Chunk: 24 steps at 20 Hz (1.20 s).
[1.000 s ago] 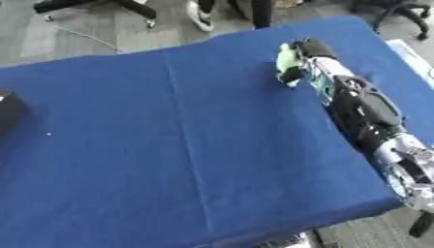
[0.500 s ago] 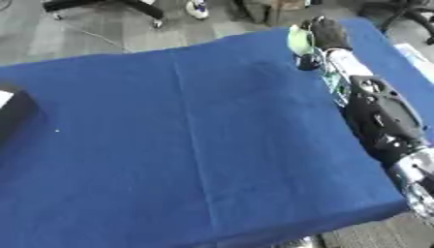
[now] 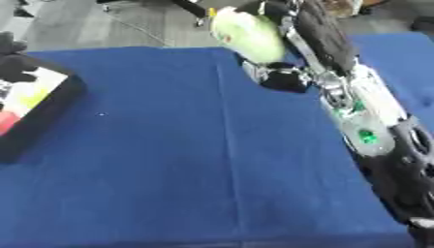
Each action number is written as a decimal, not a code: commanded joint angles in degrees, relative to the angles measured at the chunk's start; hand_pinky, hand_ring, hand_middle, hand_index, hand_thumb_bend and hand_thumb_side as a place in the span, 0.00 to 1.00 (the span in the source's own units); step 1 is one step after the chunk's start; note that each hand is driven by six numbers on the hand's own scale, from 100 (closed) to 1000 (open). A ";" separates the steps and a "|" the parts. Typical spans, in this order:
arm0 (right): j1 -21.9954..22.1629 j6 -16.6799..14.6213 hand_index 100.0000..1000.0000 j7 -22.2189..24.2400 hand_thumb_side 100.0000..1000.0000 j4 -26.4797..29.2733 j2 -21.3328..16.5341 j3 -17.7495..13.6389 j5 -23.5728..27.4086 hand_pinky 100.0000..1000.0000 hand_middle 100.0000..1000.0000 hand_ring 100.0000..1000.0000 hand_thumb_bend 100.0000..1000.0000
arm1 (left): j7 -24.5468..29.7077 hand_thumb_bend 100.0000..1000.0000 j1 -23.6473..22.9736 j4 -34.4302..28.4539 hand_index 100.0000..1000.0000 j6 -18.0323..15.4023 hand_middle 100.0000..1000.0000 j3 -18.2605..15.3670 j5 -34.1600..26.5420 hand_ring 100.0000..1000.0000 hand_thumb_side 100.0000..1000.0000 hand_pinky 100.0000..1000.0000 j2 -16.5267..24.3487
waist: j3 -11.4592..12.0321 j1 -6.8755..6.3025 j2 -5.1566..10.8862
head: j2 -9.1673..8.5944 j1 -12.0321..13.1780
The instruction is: Pick up the objects with one hand, pass them to the other hand, and then place them into the box on the other side of the table.
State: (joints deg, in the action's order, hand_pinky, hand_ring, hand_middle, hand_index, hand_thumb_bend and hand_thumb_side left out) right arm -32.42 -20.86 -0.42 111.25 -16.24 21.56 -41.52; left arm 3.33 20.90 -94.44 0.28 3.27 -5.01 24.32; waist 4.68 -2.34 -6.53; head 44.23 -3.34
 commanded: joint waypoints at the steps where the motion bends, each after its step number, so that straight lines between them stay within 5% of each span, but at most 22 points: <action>1: -0.68 -3.55 0.27 2.70 0.00 2.46 1.26 2.47 3.68 0.56 0.10 0.37 0.00 | 2.87 0.64 1.44 0.89 0.87 0.26 0.75 1.63 -1.19 0.63 0.67 0.64 2.26 | -0.01 -0.01 0.37 | -0.11 1.68; 7: -1.38 -7.10 0.27 5.10 0.00 0.93 3.16 5.69 3.15 0.56 0.11 0.37 0.00 | 8.71 0.63 3.58 1.96 0.87 1.56 0.75 7.15 -4.50 0.63 0.69 0.64 2.89 | -0.10 -0.44 -0.03 | -0.11 3.55; 16: -2.15 -10.20 0.28 4.56 0.00 -2.23 4.39 7.79 -0.96 0.56 0.11 0.37 0.00 | 22.08 0.62 7.33 -0.55 0.87 3.23 0.75 14.69 -7.36 0.63 0.71 0.64 5.43 | -0.22 -0.87 -0.34 | -0.11 2.72; 24: -3.16 -13.52 0.31 3.09 0.00 -6.03 4.68 9.15 -9.64 0.57 0.21 0.39 0.00 | 30.61 0.63 9.52 -2.76 0.86 3.61 0.74 19.45 -6.03 0.63 0.72 0.63 8.50 | -0.45 -1.40 -0.36 | -0.11 1.74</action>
State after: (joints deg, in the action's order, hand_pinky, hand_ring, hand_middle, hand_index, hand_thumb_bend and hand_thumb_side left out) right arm -34.38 -33.77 2.90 105.36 -11.83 30.56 -49.62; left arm 33.06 29.29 -95.64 3.83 22.35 -11.26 31.06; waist 4.26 -3.69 -7.48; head 44.23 -1.38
